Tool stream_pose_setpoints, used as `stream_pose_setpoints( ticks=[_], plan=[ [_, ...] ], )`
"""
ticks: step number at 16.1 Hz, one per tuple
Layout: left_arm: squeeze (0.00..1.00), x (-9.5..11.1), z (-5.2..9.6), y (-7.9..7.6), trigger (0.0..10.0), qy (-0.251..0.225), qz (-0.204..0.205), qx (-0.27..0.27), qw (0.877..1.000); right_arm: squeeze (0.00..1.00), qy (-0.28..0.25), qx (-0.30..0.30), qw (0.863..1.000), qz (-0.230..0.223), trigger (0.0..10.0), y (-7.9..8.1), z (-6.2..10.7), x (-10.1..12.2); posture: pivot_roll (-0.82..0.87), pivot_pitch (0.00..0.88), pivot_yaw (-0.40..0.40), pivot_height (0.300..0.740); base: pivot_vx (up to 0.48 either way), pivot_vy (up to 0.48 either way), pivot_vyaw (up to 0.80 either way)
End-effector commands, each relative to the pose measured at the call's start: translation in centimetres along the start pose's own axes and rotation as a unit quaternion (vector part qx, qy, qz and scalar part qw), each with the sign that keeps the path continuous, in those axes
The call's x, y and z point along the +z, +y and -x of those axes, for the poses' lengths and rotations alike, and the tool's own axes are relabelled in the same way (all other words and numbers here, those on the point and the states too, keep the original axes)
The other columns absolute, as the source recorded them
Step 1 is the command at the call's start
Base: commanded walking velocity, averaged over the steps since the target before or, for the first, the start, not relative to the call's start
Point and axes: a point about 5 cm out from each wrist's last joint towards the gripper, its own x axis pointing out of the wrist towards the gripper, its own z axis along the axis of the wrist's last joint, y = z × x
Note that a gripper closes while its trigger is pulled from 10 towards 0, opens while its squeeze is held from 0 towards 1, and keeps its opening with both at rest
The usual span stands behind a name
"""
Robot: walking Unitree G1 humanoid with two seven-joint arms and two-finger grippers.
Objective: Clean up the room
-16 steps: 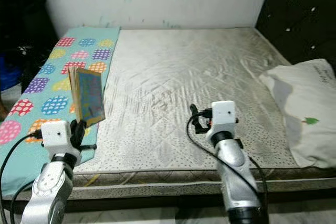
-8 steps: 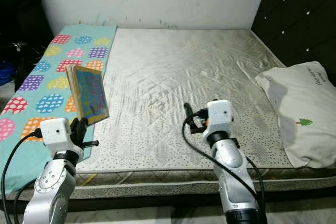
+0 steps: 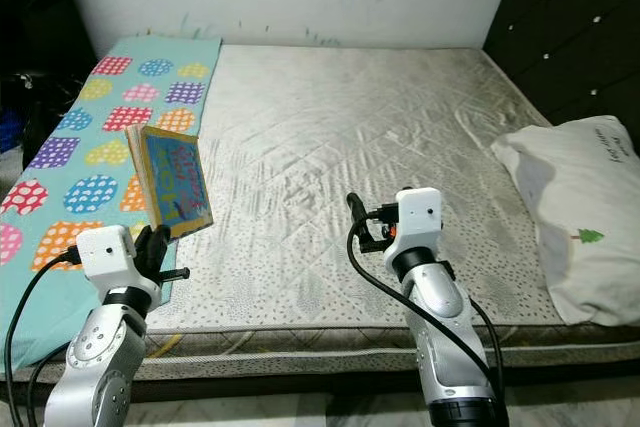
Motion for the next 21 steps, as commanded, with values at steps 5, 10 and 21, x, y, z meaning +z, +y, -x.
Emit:
stream_pose_setpoints(
  ticks=[5, 10, 21],
  plan=[
    [0.00, 1.46, -0.31, -0.51, 10.0, -0.029, -0.004, -0.019, 0.999, 0.00, 0.000, -0.004, 1.000, -0.005, 10.0, -0.32, -0.10, 0.23, -0.11, 0.025, -0.041, 0.740, 0.000, 0.000, 0.00],
    [0.00, 1.58, -0.33, -0.80, 10.0, -0.034, -0.011, -0.028, 0.999, 0.00, -0.003, -0.004, 1.000, 0.007, 10.0, -0.37, -0.26, 0.44, -0.11, 0.023, -0.040, 0.740, 0.000, 0.000, 0.00],
    [0.00, 1.47, -0.31, -0.83, 10.0, -0.031, -0.010, -0.032, 0.999, 0.00, 0.002, -0.009, 1.000, 0.002, 10.0, -0.51, -0.38, 0.27, -0.11, 0.026, -0.039, 0.740, 0.000, -0.370, 0.04]
  ],
)
